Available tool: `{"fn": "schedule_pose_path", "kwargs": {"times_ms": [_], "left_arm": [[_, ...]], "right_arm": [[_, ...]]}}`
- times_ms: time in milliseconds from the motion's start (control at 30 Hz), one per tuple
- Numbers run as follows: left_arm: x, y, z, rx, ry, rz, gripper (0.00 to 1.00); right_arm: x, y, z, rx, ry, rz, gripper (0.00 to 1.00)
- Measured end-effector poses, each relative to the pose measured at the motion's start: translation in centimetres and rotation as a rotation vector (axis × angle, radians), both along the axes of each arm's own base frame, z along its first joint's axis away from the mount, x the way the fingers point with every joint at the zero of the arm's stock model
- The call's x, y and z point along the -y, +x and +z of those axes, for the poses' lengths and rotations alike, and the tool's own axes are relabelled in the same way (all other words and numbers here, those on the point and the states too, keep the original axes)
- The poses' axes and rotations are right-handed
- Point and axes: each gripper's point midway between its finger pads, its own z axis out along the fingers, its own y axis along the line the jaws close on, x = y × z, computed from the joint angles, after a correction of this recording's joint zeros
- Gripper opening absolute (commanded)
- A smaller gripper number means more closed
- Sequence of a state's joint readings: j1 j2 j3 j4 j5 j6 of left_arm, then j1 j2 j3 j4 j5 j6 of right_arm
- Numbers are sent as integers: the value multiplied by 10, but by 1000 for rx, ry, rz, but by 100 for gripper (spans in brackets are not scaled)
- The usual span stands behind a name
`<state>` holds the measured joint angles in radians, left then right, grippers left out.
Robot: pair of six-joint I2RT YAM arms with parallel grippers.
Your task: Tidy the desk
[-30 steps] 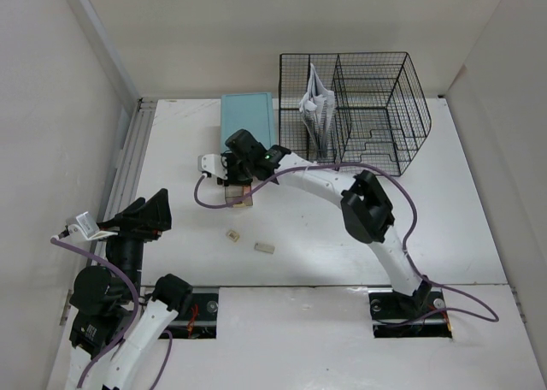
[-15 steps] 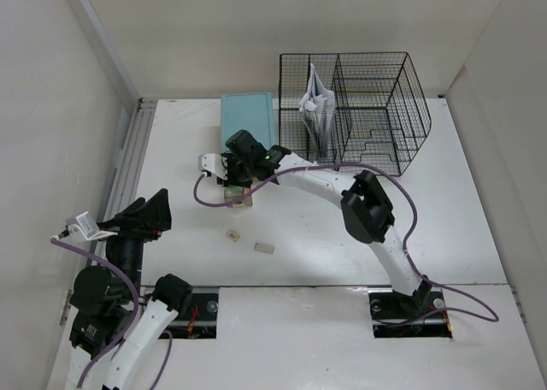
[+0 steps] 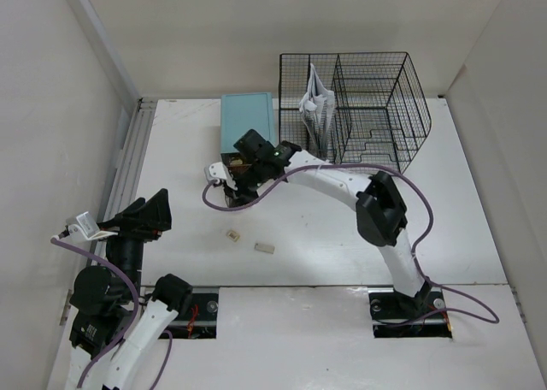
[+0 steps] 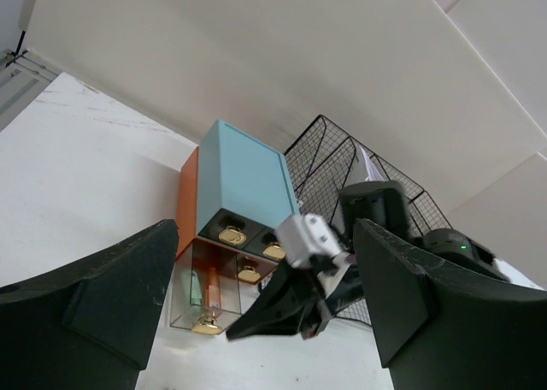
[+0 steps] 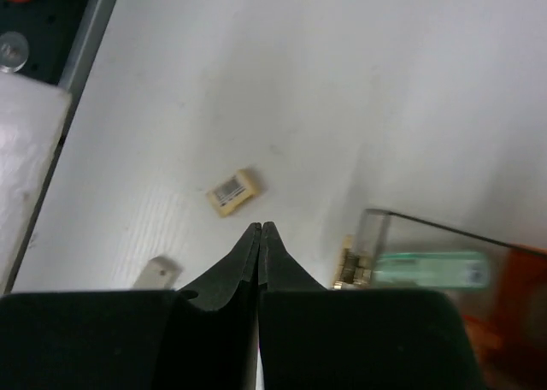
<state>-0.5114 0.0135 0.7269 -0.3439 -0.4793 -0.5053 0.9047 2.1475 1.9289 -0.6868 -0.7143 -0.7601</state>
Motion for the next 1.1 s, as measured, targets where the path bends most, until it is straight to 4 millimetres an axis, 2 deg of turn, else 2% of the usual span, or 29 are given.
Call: {"fn": "schedule_pose_path", "kwargs": {"times_ms": [100,200,300,400,600,933,1000,1100], "left_arm": [[0,0,0,-1,1,0,81],[0,0,-1,-2,1,0,81],[0,0,-1,-4,2,0,81],[0,0,-1,-4,2,0,81],[0,0,-1,-4,2,0,81],[1,0,-1,-5,-8,-2,81],[2,1,-2,-5,-24,-6,81],[10,8,-10,-25,-72,-30,81]], "right_arm": [[10,-15,-33,-78,-81,43,0],[17,-17,-65,-111,-156,20,0],[27,-10,-90,-99,-225,-62,0],[28,9,-103,-42,-247,-168,0],[19,62,-102,115,-206,-409,0],[22,138,-75,340,-158,-765,0],[22,147,-75,357,-158,-807,0],[19,146,-83,386,-176,-840,0]]}}
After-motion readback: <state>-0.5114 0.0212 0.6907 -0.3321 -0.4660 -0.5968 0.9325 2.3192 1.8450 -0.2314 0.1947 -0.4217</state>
